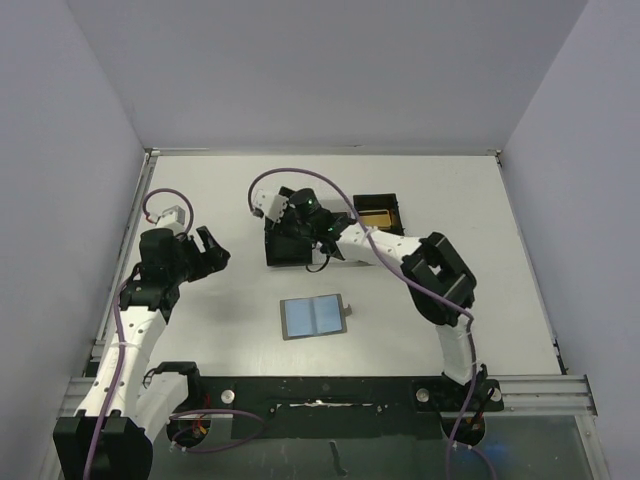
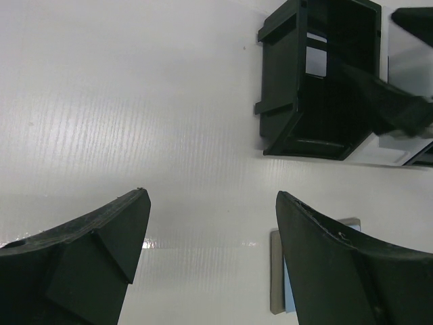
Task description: Take the credit cards out of the card holder
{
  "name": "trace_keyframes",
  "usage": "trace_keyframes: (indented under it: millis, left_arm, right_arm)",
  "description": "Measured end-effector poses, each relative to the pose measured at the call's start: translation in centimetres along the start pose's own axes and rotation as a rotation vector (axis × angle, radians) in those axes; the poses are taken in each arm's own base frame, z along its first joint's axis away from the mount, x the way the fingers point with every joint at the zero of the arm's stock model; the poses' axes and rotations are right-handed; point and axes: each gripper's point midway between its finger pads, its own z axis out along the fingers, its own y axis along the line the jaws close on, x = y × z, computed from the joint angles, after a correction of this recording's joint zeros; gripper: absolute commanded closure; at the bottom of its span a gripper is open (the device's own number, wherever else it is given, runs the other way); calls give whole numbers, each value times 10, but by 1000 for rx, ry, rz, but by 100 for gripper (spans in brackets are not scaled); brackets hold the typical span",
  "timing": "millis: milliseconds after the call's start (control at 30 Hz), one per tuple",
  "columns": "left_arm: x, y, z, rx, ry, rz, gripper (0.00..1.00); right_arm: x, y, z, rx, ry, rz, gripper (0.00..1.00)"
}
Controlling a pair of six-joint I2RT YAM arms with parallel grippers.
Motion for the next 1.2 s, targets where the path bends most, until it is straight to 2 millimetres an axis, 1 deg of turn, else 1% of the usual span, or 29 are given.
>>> trace_keyframes:
  millis: [67, 133, 233, 300, 333, 367, 433, 500, 567, 633, 667, 700, 733, 767, 833, 900, 967, 1033, 1067, 1200]
  left_arm:
    - [1, 0, 1, 0, 6, -1, 25]
    - [2, 0, 2, 0, 10, -1, 25]
    - [2, 1, 2, -1, 13, -2, 25]
    - [2, 1, 2, -1, 13, -2, 25]
    - [2, 1, 2, -1, 13, -2, 25]
    - [2, 1, 2, -1, 13, -2, 25]
    - [2, 1, 2, -1, 13, -2, 25]
    - [2, 1, 2, -1, 13, -2, 25]
    - [2, 1, 2, -2, 13, -2, 25]
    - [2, 1, 2, -3, 13, -2, 25]
    - [2, 1, 2, -5, 13, -2, 25]
    - [2, 2, 3, -6, 13, -2, 25]
    - [3, 2, 3, -7, 14, -2, 25]
    - [3, 2, 3, -7, 15, -3, 25]
    - [3, 2, 4, -9, 18, -3, 24]
    - [4, 3, 4, -10, 21, -4, 25]
    - [4, 3, 5, -12, 24, -4, 25]
    - [5, 3, 5, -13, 25, -4, 25]
    - [5, 3, 5, -13, 25, -4, 25]
    - [4, 4, 5, -15, 24, -4, 25]
  right_arm:
    - [-18, -16, -22, 51, -54, 76, 31]
    - [-37, -36, -51, 118, -116, 179, 27]
    - [-55, -62, -100, 215, -195, 366, 22]
    - [-56, -71, -123, 256, -215, 462, 20]
    - [-52, -72, -133, 270, -208, 510, 20]
    - [-48, -70, -139, 274, -189, 560, 20]
    - [-38, -63, -143, 266, -147, 633, 19]
    - [-21, -46, -143, 241, -84, 721, 20]
    - [6, -14, -145, 199, 12, 823, 19]
    - [25, 14, -148, 170, 86, 907, 17]
    - [36, 36, -150, 147, 142, 960, 16]
    - [40, 50, -152, 134, 176, 988, 15]
    - [43, 66, -155, 119, 214, 1015, 14]
    - [41, 81, -158, 105, 242, 1037, 13]
    - [31, 108, -160, 76, 267, 1064, 11]
    - [24, 131, -160, 52, 285, 1078, 10]
    - [20, 155, -159, 23, 320, 1077, 9]
    - [23, 173, -158, 13, 363, 1073, 9]
    - [26, 178, -157, 14, 380, 1071, 9]
    - [34, 183, -157, 28, 421, 1074, 10]
